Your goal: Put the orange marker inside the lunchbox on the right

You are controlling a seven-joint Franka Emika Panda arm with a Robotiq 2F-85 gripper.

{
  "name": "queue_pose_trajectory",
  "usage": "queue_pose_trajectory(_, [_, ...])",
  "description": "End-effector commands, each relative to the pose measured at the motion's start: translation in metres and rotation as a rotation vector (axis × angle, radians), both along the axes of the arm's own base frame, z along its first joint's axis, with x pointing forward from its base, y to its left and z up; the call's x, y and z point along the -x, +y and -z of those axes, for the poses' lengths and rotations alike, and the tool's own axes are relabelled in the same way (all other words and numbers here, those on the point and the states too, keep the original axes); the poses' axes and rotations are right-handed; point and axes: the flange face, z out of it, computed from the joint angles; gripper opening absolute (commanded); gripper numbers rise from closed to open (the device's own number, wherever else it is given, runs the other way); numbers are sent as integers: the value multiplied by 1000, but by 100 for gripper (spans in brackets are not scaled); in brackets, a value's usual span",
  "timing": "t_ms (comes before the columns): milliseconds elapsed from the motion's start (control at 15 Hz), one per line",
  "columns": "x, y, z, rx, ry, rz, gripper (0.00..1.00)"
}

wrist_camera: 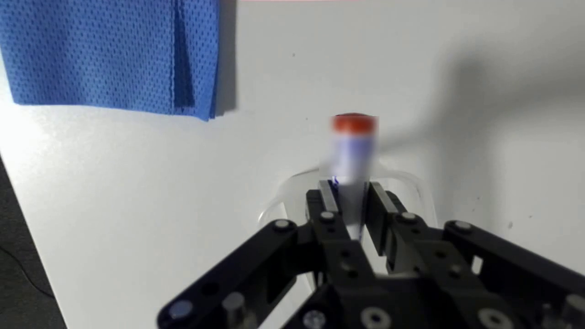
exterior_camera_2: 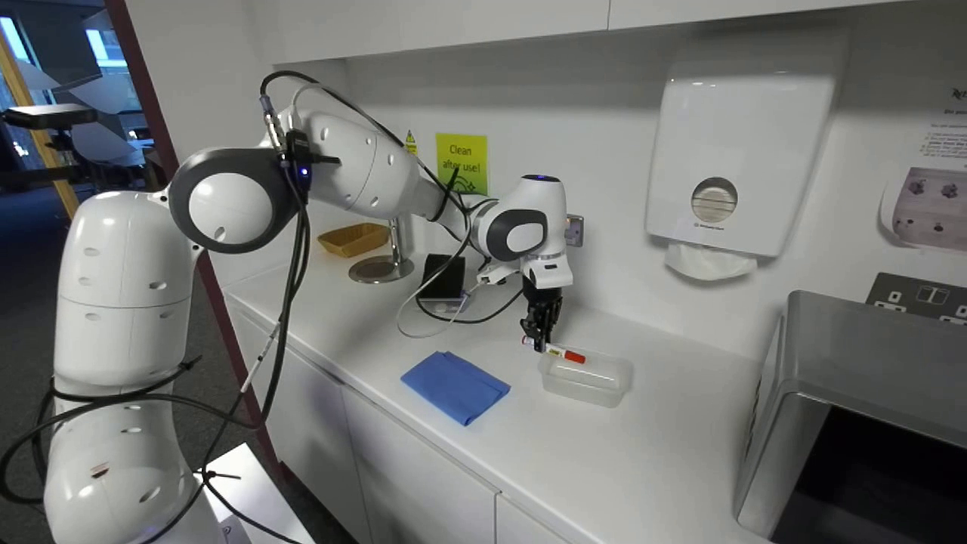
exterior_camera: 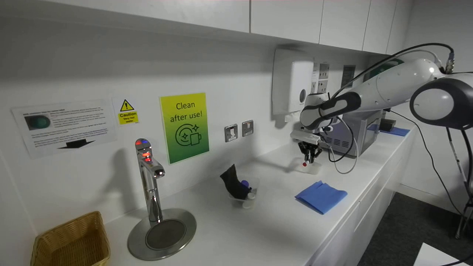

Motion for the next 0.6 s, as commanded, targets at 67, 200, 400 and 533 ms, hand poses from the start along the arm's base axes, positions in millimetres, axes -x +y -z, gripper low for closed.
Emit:
queue_pose_trajectory(67, [22, -18, -16, -19, -7, -17, 6])
queue_pose_trajectory(200, [24, -26, -17, -29, 0, -59, 6])
queue_pose_trajectory(400, [26, -38, -16, -50, -2, -152, 6])
queue_pose_trajectory(533, [29, -47, -16, -57, -5, -206, 6])
